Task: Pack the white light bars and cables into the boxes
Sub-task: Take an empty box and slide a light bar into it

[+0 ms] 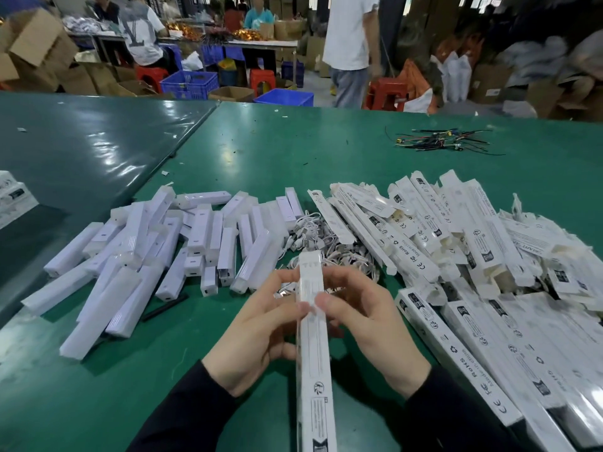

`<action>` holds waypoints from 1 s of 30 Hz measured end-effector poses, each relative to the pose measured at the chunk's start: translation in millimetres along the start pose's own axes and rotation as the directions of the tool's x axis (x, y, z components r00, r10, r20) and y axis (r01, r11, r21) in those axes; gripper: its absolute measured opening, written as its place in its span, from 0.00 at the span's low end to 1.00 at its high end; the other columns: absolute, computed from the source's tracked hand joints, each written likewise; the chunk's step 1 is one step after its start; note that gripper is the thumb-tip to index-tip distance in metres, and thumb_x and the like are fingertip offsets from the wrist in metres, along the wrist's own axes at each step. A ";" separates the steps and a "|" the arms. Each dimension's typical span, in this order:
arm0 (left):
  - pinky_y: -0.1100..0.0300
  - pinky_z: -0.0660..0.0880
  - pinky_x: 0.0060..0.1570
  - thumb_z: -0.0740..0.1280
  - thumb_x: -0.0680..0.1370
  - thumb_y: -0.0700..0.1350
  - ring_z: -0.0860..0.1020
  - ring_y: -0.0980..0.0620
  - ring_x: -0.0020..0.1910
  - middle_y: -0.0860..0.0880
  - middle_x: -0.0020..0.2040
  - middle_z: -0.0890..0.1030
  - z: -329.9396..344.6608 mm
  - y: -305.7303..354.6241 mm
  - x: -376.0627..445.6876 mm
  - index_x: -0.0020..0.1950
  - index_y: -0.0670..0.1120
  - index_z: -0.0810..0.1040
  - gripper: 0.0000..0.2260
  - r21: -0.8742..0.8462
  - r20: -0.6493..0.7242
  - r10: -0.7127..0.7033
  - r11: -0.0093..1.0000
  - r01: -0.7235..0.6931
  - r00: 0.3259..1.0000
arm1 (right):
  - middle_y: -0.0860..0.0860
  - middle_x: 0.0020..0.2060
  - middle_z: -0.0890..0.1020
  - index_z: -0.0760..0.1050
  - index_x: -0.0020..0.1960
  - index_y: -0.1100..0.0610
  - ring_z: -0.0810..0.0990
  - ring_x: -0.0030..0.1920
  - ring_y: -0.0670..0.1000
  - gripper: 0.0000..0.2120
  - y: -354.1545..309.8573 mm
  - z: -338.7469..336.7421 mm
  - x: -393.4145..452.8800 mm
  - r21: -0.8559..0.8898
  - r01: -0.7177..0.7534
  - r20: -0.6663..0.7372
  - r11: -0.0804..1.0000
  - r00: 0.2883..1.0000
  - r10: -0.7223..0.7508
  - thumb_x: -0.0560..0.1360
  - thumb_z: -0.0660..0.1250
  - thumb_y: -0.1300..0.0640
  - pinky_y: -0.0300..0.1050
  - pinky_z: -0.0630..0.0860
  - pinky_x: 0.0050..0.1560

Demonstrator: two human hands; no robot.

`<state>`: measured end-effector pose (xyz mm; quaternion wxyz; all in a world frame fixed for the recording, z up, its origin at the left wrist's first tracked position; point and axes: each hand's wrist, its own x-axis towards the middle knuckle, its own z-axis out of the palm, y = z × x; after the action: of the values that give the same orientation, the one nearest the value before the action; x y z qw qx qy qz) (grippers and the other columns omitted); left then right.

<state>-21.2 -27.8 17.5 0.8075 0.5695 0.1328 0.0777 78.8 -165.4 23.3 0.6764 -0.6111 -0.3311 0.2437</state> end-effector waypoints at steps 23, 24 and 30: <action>0.40 0.73 0.41 0.74 0.63 0.41 0.76 0.38 0.39 0.33 0.51 0.79 20.9 -13.2 -4.2 0.60 0.49 0.64 0.30 0.137 0.070 -0.010 0.991 0.001 0.997 | 0.52 0.37 0.83 0.80 0.42 0.54 0.79 0.38 0.46 0.04 8.4 5.3 -3.0 -0.120 0.028 -0.190 0.992 0.981 -0.050 0.72 0.70 0.54 0.42 0.76 0.41; 0.46 0.75 0.38 0.73 0.65 0.39 0.77 0.40 0.39 0.33 0.50 0.79 19.7 -12.1 -4.5 0.60 0.49 0.64 0.28 0.114 0.079 -0.022 0.993 0.012 0.997 | 0.53 0.38 0.83 0.81 0.42 0.56 0.80 0.38 0.48 0.04 7.8 4.4 -2.2 -0.086 0.018 -0.170 0.996 0.985 -0.033 0.72 0.69 0.56 0.44 0.77 0.42; 0.58 0.76 0.29 0.71 0.68 0.39 0.79 0.50 0.35 0.45 0.47 0.83 25.9 -13.7 -7.2 0.64 0.52 0.61 0.30 0.049 0.057 -0.017 0.999 0.015 0.998 | 0.52 0.36 0.84 0.81 0.40 0.53 0.81 0.36 0.49 0.03 6.7 1.4 -3.3 -0.210 0.089 -0.287 0.974 0.946 -0.148 0.73 0.73 0.59 0.46 0.77 0.38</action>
<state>-20.6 -57.7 13.7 0.7974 0.5900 0.1159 0.0515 76.1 -166.0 16.2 0.6694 -0.6830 -0.2829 0.0731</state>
